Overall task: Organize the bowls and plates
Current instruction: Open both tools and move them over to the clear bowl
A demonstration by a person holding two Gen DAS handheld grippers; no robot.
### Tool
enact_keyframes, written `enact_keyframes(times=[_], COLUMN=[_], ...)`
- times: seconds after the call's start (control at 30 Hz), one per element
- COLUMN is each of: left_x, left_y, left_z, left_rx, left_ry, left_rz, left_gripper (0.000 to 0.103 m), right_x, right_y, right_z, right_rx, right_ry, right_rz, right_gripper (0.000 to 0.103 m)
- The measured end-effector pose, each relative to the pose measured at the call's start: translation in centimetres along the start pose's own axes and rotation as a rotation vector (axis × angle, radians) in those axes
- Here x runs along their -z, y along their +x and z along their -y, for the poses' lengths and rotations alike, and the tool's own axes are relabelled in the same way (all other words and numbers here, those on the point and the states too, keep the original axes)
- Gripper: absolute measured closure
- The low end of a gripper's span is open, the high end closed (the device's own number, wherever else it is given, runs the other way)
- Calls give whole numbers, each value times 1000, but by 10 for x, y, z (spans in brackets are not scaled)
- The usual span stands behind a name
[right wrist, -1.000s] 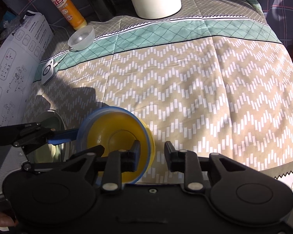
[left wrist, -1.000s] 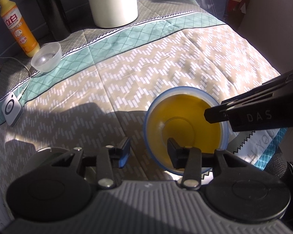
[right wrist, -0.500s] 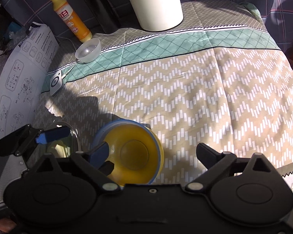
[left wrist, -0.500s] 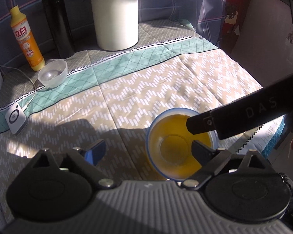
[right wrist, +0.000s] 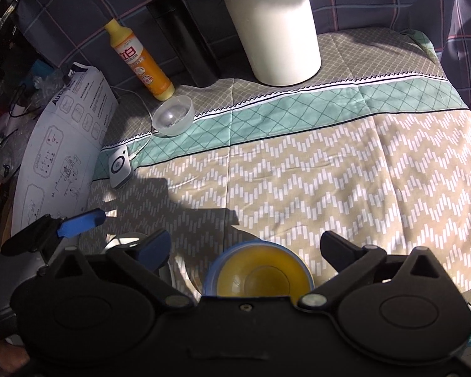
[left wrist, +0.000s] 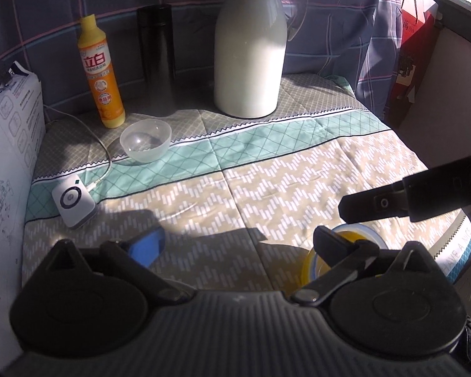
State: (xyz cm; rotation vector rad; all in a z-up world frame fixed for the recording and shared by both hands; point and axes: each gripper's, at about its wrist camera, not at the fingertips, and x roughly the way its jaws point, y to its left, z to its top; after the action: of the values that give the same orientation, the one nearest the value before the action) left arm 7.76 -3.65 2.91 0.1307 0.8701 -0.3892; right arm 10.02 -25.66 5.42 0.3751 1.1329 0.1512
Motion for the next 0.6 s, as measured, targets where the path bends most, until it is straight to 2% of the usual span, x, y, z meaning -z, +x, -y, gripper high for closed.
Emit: enact_keyframes(times=[0.33, 0.6], left_x=[-19, -42], left_y=[33, 62], left_z=[-65, -102], left_rx=[-140, -200], left_ry=[-79, -114], left_rz=[-40, -64], left_gripper=[0, 0], right_x=[-26, -48], right_y=[40, 74], right_z=[-40, -74], right_rx=[-1, 6], right_ry=[59, 94], right_rz=[31, 60], right_gripper=[0, 0])
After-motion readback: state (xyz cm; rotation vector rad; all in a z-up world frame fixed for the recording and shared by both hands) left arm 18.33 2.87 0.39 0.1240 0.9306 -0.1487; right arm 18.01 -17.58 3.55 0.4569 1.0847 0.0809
